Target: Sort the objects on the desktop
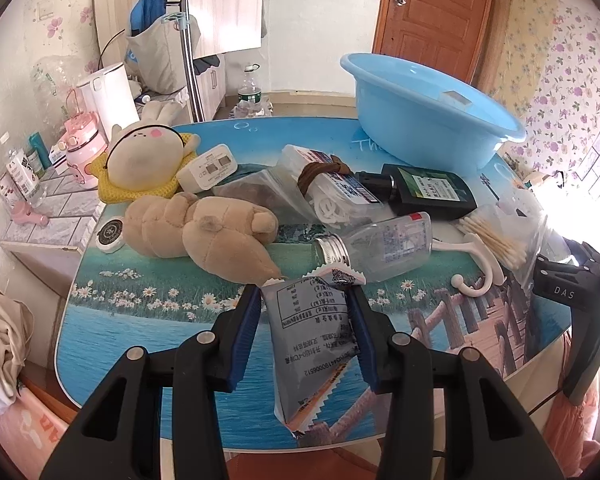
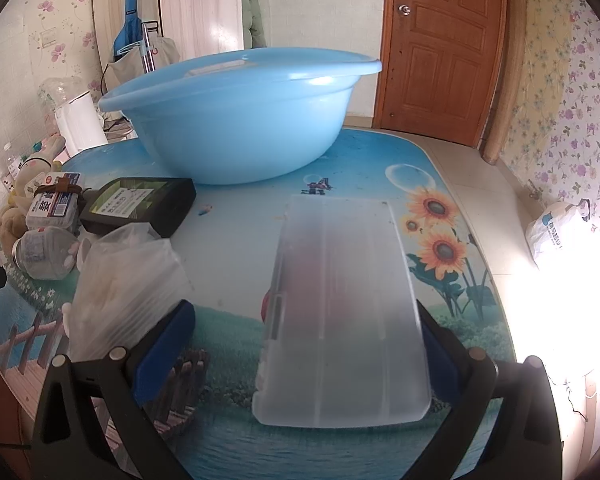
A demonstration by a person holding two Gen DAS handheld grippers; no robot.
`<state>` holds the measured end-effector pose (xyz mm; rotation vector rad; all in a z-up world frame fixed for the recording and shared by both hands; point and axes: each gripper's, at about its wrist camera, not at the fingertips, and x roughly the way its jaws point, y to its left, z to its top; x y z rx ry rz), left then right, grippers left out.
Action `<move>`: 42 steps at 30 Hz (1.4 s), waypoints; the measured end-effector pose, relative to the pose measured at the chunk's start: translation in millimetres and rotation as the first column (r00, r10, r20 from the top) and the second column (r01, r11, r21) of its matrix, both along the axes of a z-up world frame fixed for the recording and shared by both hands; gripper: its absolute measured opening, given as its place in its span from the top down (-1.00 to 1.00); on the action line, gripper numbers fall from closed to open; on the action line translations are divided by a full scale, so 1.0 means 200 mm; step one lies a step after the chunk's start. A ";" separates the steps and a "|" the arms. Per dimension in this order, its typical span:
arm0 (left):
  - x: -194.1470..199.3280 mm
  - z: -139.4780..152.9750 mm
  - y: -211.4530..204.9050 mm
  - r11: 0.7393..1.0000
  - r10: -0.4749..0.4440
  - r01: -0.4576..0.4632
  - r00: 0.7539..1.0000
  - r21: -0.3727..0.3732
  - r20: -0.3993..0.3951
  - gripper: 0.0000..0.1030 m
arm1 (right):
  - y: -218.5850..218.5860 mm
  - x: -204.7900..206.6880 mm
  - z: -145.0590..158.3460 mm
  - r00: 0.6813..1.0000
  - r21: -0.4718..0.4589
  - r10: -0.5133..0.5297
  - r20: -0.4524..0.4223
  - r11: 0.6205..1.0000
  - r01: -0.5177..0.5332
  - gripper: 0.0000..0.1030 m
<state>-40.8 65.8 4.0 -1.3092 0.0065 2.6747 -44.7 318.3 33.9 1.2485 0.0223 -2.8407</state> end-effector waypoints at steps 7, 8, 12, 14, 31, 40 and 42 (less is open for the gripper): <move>0.02 0.04 -0.07 0.999 0.045 -0.045 0.999 0.008 -0.013 0.16 | 0.00 0.00 0.00 1.000 -0.001 0.000 0.000 1.000 0.000 -1.00; 0.02 0.04 -0.08 0.999 0.048 -0.048 0.999 0.008 -0.012 0.16 | 0.00 0.00 0.00 1.000 0.000 0.000 0.000 1.000 0.000 -1.00; 0.02 0.04 -0.10 0.998 0.059 -0.059 0.998 0.003 -0.004 0.16 | 0.00 0.00 0.00 1.000 0.000 0.001 -0.001 1.000 -0.001 -1.00; 0.01 0.04 -0.11 0.998 0.061 -0.061 0.998 0.001 -0.002 0.16 | 0.00 0.00 0.00 1.000 0.000 0.001 0.000 1.000 -0.001 -1.00; 0.02 0.07 -0.09 0.998 0.064 -0.064 0.998 0.006 -0.019 0.16 | 0.01 0.01 0.00 1.000 -0.002 0.007 -0.002 1.000 -0.007 -1.00; 0.01 0.09 -0.10 0.998 0.068 -0.068 0.997 0.014 -0.026 0.16 | 0.01 0.01 0.00 1.000 -0.002 0.007 -0.003 1.000 -0.007 -1.00; 0.01 0.09 -0.10 0.998 0.068 -0.067 0.997 0.014 -0.027 0.16 | 0.01 0.01 0.00 1.000 -0.002 0.007 -0.003 1.000 -0.008 -1.00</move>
